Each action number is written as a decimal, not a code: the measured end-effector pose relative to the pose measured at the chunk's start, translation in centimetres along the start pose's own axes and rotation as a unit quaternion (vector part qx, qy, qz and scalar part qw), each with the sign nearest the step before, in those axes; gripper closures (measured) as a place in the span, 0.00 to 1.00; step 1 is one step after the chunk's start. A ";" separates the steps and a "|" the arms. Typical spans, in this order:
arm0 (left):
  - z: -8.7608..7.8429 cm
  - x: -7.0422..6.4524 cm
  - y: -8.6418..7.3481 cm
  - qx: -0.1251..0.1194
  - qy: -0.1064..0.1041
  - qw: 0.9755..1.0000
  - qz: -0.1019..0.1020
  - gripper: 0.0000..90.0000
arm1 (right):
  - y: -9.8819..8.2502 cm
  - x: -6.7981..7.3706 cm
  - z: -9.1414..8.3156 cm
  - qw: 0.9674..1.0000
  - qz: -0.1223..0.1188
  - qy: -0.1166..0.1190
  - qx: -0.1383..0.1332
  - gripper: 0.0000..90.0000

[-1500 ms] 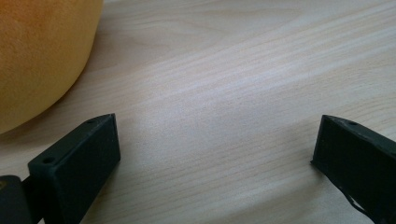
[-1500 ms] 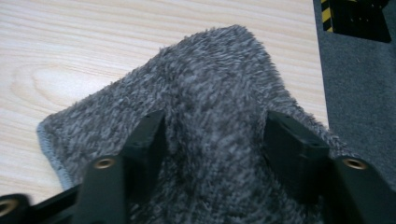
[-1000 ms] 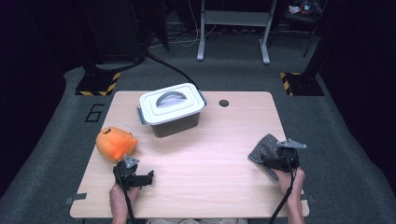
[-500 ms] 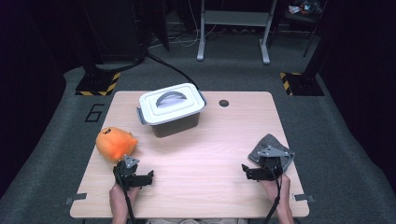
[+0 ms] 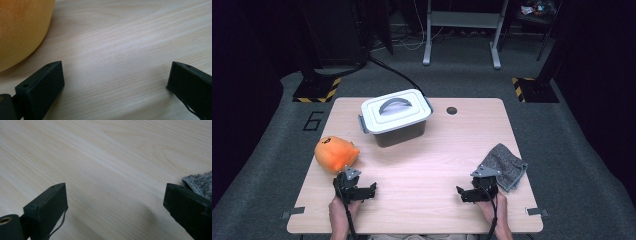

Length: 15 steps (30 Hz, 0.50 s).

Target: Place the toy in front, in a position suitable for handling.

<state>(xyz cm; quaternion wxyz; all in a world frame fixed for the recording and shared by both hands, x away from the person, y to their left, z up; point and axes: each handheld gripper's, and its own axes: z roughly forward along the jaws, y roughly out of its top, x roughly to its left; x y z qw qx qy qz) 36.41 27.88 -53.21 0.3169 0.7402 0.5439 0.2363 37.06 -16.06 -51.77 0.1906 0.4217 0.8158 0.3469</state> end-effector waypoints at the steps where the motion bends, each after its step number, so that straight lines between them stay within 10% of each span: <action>1: 0.0 0.0 0.0 0.001 -0.001 1.000 -0.001 0.01 | -0.1 0.1 0.2 1.000 0.001 0.001 0.002 0.05; 15: 0.0 0.2 0.1 0.001 -0.009 1.000 0.010 0.01 | -0.3 0.4 1.4 1.000 0.001 0.011 0.011 0.00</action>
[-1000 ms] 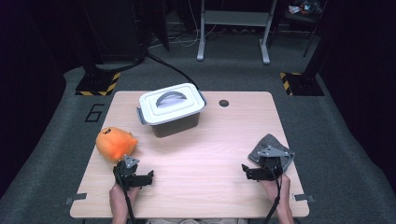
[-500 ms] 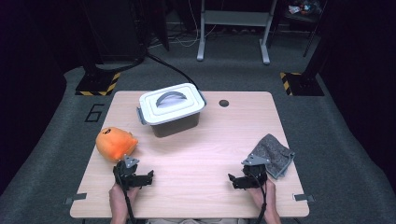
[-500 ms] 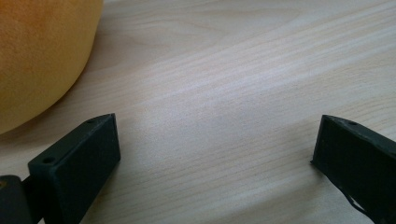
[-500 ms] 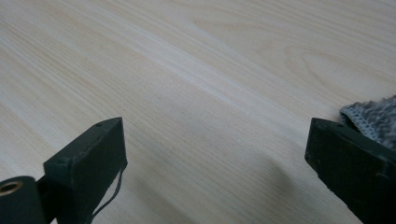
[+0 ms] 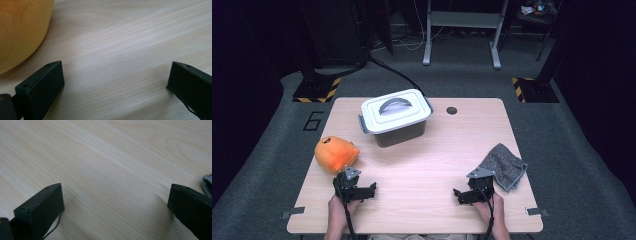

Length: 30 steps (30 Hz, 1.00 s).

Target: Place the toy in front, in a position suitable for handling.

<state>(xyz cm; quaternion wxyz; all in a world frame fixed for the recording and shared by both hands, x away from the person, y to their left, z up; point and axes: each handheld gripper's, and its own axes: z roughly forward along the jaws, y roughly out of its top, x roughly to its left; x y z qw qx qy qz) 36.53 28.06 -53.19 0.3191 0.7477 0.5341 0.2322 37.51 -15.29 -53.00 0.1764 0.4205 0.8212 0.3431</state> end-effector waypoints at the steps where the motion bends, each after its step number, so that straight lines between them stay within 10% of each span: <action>1: 0.0 0.1 0.0 0.000 -0.007 1.000 0.006 0.01 | 0.0 -0.1 0.0 1.000 -0.008 0.002 0.002 0.00; 11: -1.3 0.1 0.0 -0.004 -0.035 0.999 0.039 0.02 | -0.1 -0.1 -0.1 1.000 -0.010 0.002 0.001 0.00; 18: -4.4 1.3 1.8 -0.033 -0.055 0.998 0.027 0.03 | -0.1 -0.1 -0.1 1.000 -0.006 0.001 0.002 0.00; 30: -6.3 4.7 5.7 -0.052 -0.032 0.997 0.039 0.02 | -0.1 -0.1 -0.1 1.000 -0.006 0.000 0.002 0.00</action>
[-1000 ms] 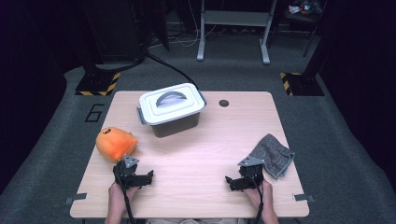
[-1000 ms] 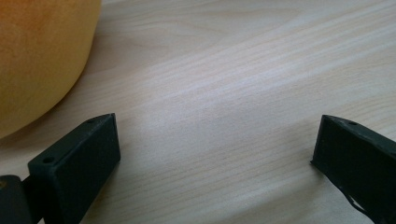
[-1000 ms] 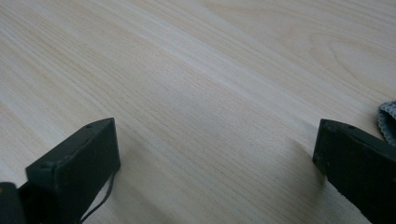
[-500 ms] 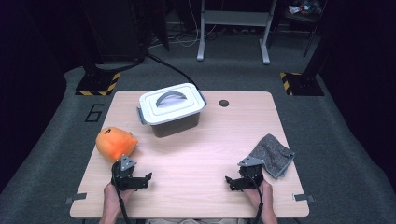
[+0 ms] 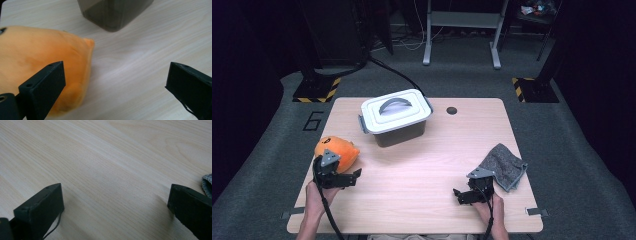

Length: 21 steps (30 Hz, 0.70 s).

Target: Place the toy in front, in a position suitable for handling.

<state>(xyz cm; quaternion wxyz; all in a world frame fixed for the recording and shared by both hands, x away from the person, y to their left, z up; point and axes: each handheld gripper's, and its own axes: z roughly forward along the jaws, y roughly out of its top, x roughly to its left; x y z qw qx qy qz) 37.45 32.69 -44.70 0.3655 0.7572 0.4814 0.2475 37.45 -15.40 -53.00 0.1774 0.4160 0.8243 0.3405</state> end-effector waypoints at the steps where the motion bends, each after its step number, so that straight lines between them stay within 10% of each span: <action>1: 0.1 0.5 0.2 0.002 0.001 1.000 0.000 0.02 | 0.0 0.0 0.0 1.000 0.000 0.000 0.000 0.00; 8: -0.4 3.6 1.3 -0.017 -0.028 0.998 -0.048 0.02 | 0.0 0.0 0.0 1.000 0.000 0.000 0.000 0.00; 21: 0.0 7.7 2.8 -0.017 0.001 0.999 -0.046 0.03 | 0.0 0.0 0.0 1.000 0.000 0.000 0.000 0.00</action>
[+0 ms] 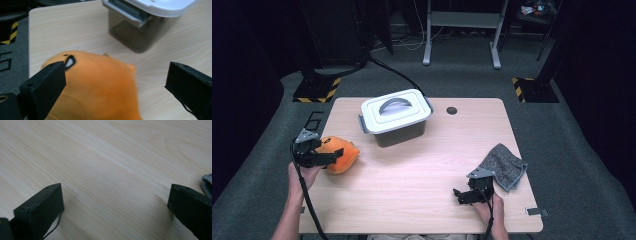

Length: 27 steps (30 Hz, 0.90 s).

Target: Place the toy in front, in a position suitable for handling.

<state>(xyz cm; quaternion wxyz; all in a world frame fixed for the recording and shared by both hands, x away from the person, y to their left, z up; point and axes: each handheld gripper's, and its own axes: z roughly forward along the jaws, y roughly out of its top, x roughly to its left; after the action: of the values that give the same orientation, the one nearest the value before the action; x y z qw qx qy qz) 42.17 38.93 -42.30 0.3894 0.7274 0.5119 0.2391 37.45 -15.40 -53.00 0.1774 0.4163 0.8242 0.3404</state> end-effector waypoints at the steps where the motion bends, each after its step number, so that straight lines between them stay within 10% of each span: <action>1: 0.2 0.3 0.1 0.004 0.000 1.000 -0.001 0.04 | 0.0 0.0 0.0 1.000 0.000 0.000 0.000 0.00; 8: 2.1 2.0 -0.4 0.038 -0.003 0.999 -0.010 0.04 | 0.0 0.0 0.0 1.000 0.000 0.000 0.000 0.00; 27: 3.9 1.2 -1.7 0.057 0.036 0.998 0.018 0.21 | 0.0 0.0 0.0 1.000 0.001 -0.001 0.000 0.00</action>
<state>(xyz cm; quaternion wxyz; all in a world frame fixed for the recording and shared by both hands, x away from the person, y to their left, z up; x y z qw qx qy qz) 44.60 39.13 -46.02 0.3243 0.7483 0.5253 0.2427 37.45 -15.40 -53.00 0.1776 0.4170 0.8240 0.3401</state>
